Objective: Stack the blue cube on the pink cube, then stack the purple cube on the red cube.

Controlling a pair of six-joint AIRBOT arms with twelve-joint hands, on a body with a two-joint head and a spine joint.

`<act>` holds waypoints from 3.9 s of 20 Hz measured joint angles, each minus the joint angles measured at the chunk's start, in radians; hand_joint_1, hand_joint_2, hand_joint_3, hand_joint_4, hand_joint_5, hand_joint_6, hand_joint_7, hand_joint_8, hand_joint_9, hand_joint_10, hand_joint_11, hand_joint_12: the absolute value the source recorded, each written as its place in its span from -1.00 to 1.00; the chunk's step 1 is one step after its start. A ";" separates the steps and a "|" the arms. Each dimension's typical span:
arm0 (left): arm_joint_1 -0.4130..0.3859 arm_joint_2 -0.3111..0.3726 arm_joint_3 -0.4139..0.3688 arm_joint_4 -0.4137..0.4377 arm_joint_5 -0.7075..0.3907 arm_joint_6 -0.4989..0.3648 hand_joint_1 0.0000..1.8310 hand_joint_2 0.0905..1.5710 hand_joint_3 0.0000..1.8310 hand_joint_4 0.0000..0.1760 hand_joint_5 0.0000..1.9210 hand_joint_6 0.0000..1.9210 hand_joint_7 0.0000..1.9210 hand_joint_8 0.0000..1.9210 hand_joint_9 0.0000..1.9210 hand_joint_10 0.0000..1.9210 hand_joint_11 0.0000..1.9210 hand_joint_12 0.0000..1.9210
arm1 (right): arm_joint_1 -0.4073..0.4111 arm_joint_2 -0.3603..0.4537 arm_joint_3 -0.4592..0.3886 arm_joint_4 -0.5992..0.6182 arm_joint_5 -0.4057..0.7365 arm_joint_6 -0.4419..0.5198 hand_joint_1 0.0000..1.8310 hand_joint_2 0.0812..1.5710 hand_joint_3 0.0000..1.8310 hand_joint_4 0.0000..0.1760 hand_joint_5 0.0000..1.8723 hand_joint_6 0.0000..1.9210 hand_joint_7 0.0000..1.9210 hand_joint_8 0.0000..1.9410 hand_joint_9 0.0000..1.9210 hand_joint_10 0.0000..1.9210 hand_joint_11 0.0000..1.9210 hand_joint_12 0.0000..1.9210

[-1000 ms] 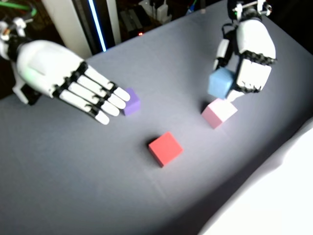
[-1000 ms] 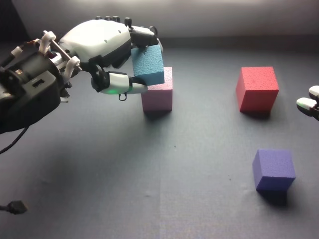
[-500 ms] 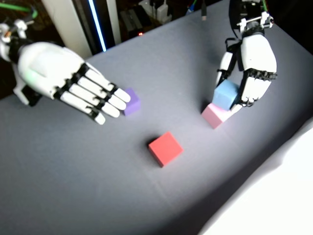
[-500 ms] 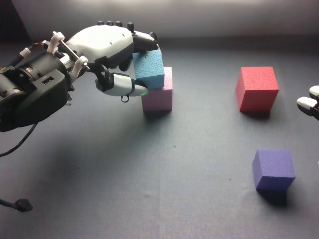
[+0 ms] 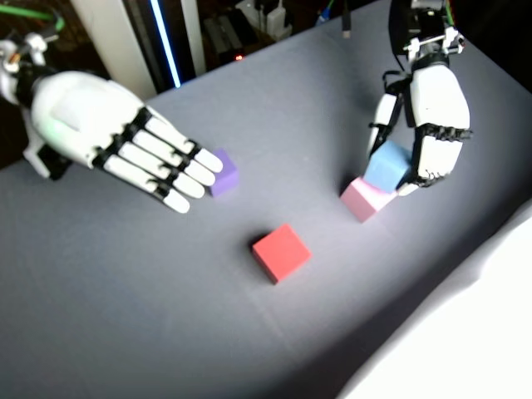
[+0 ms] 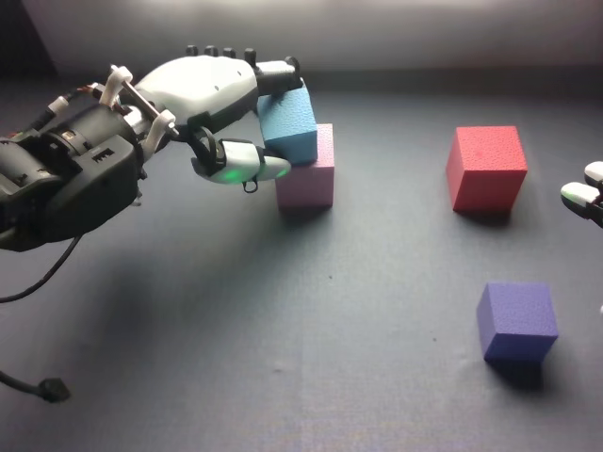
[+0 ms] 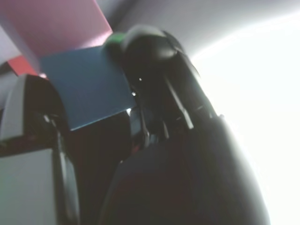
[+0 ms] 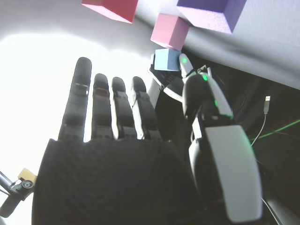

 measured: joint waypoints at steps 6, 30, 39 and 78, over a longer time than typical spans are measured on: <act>0.016 0.008 -0.014 0.000 -0.018 -0.009 -0.25 0.39 -1.00 -0.07 -0.91 -0.79 -0.86 -1.00 -1.00 -0.62 -1.00 0.14 | 0.000 0.000 0.000 0.001 0.000 0.003 -0.46 0.73 -1.00 -1.00 -0.89 -0.99 -1.00 -1.00 -0.98 -0.99 -1.00 -0.86; 0.238 0.318 -0.367 0.024 -0.519 0.034 -0.62 0.62 -0.98 0.90 -1.00 -1.00 -1.00 -1.00 -1.00 -1.00 -1.00 -1.00 | 0.044 -0.066 0.068 -0.064 -0.150 0.095 -0.17 0.27 -1.00 -1.00 -1.00 -1.00 -0.90 -0.98 -0.92 -0.95 -1.00 0.33; 0.356 0.336 -0.395 -0.008 -0.571 -0.004 -0.52 0.67 -0.99 0.75 -1.00 -1.00 -1.00 -1.00 -1.00 -1.00 -1.00 -1.00 | 0.161 -0.203 0.188 -0.050 -0.328 0.100 0.29 0.50 -0.99 -1.00 -0.42 0.17 -0.12 0.05 -0.29 0.10 -0.49 0.80; 0.503 0.296 -0.425 -0.063 -0.678 -0.084 -0.41 0.73 -1.00 -0.31 -1.00 -1.00 -1.00 -1.00 -1.00 -1.00 -1.00 -1.00 | 0.632 -0.361 0.550 0.130 -0.628 -0.100 0.03 0.69 -1.00 -1.00 -0.80 0.12 -0.65 0.24 -0.60 0.40 -0.65 0.97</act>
